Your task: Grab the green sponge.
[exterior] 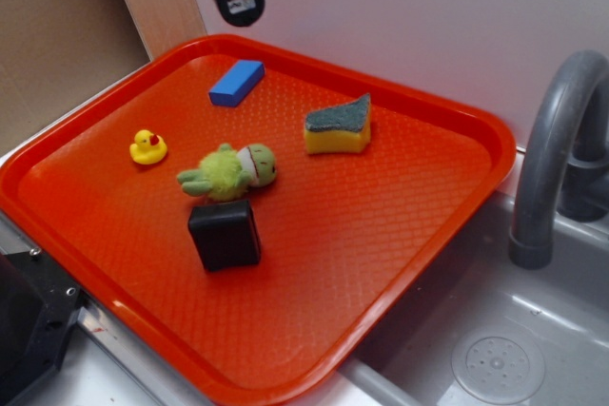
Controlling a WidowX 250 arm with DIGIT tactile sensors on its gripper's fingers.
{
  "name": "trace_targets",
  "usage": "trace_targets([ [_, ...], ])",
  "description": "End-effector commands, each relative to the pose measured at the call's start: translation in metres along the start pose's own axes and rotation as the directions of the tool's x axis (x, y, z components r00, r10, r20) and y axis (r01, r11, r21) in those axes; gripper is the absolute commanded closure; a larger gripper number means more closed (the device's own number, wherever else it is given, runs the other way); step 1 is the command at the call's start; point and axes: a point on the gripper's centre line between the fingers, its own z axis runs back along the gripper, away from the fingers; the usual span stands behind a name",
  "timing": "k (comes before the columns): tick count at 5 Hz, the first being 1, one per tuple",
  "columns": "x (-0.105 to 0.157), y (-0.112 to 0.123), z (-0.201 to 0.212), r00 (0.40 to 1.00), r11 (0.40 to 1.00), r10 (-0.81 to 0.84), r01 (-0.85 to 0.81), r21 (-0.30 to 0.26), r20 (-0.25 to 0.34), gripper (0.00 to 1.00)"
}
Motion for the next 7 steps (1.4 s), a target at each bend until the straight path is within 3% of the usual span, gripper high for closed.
trace_targets([
  [1,0.001,0.018,0.004,0.994,0.995,-0.085,0.08,0.062,0.069,0.0],
  [2,0.005,0.032,-0.015,0.996,0.996,-0.042,0.036,0.081,0.08,0.0],
  [3,0.013,0.035,-0.038,0.998,0.999,-0.013,0.009,0.053,0.068,0.0],
  [5,0.032,0.023,-0.089,0.999,0.999,-0.054,0.054,0.0,0.0,0.0],
  [7,0.036,0.014,-0.126,0.989,0.99,-0.144,0.144,-0.004,-0.026,0.0],
])
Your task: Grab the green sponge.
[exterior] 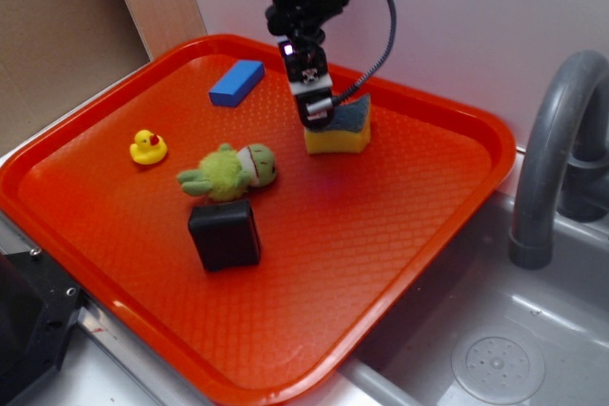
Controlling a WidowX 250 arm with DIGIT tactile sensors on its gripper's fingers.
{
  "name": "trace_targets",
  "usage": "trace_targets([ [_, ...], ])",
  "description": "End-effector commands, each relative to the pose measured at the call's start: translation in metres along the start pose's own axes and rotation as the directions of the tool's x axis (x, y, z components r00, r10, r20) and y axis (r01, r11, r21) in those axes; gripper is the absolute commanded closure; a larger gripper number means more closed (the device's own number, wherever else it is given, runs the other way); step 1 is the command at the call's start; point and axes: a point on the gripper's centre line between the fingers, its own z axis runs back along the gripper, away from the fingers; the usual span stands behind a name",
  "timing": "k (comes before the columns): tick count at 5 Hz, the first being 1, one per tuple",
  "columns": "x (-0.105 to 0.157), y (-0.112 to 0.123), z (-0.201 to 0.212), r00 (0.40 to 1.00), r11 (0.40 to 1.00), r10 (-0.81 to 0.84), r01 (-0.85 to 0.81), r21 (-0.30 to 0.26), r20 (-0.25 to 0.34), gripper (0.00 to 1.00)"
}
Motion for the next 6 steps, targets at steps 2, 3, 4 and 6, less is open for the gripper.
trace_targets([
  [2,0.021,-0.02,-0.027,0.993,0.993,-0.116,0.116,-0.014,0.024,0.0],
  [3,0.02,-0.016,-0.035,0.996,0.996,-0.087,0.087,0.017,0.009,1.0],
  [4,0.019,-0.014,-0.026,0.998,0.998,-0.061,0.061,0.018,0.011,1.0],
  [6,0.008,-0.018,0.04,0.976,0.974,0.217,-0.217,0.064,0.009,1.0],
])
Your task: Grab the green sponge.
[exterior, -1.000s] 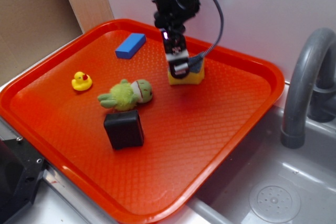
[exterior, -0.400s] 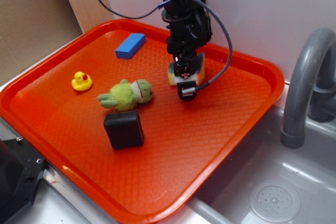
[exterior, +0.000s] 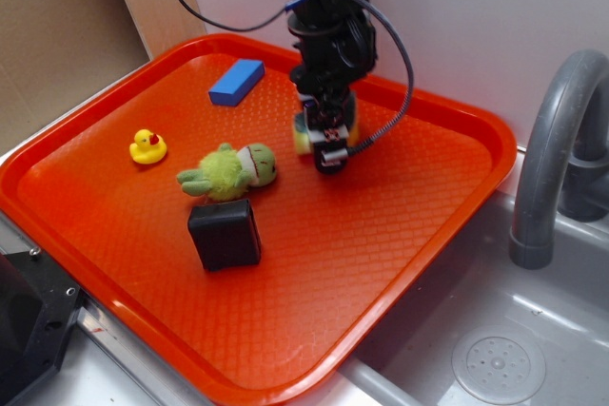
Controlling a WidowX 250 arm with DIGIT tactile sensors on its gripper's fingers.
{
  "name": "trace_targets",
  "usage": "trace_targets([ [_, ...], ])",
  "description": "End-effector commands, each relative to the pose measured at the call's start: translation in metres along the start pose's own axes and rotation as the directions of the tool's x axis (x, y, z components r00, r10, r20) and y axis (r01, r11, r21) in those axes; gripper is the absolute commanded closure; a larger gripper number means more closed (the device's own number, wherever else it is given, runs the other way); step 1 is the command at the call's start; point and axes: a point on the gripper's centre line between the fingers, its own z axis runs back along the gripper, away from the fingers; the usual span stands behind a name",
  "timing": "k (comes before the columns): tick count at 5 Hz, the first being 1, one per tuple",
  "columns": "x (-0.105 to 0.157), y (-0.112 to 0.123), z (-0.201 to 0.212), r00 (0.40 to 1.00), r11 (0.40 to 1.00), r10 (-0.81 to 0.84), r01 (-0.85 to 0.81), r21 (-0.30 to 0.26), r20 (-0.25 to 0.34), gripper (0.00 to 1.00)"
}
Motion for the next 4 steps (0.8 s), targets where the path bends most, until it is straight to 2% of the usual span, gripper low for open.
trace_targets([
  [1,-0.019,-0.011,0.1,0.941,0.944,0.323,-0.327,0.029,0.097,1.0],
  [4,-0.092,0.003,0.168,0.81,0.823,0.566,-0.566,-0.045,0.154,1.0],
])
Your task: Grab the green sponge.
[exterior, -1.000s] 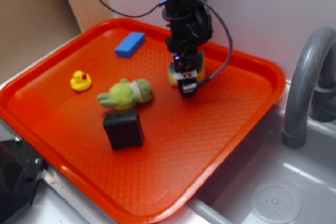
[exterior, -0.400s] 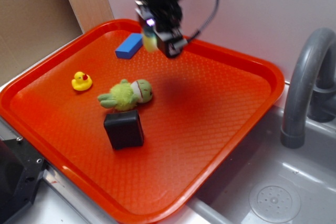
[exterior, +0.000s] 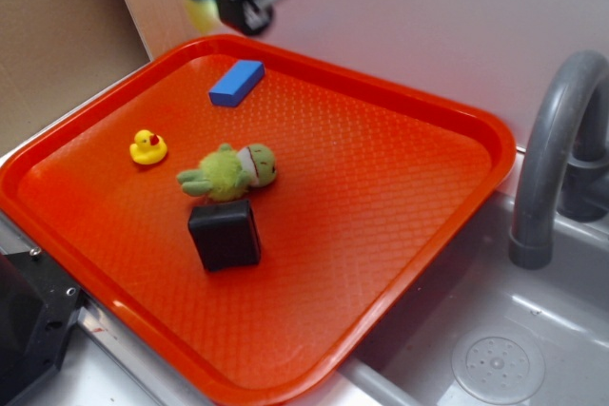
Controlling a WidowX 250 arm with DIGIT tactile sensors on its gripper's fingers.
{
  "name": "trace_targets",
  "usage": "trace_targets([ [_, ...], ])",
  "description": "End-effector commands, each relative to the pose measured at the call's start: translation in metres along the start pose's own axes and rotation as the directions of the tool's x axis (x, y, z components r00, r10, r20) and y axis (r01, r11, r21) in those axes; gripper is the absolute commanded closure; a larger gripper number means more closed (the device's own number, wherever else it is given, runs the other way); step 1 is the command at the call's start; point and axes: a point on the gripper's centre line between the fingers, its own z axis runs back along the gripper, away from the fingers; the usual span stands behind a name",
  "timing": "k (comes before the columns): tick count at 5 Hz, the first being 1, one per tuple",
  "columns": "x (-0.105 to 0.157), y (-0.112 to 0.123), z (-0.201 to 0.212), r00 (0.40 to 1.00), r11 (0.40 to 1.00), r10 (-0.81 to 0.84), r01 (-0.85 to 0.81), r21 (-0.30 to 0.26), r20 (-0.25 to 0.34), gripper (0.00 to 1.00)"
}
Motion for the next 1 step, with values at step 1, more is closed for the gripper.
trace_targets([
  [1,-0.0263,0.0276,0.0476,0.984,0.987,0.146,-0.138,-0.088,0.098,1.0],
])
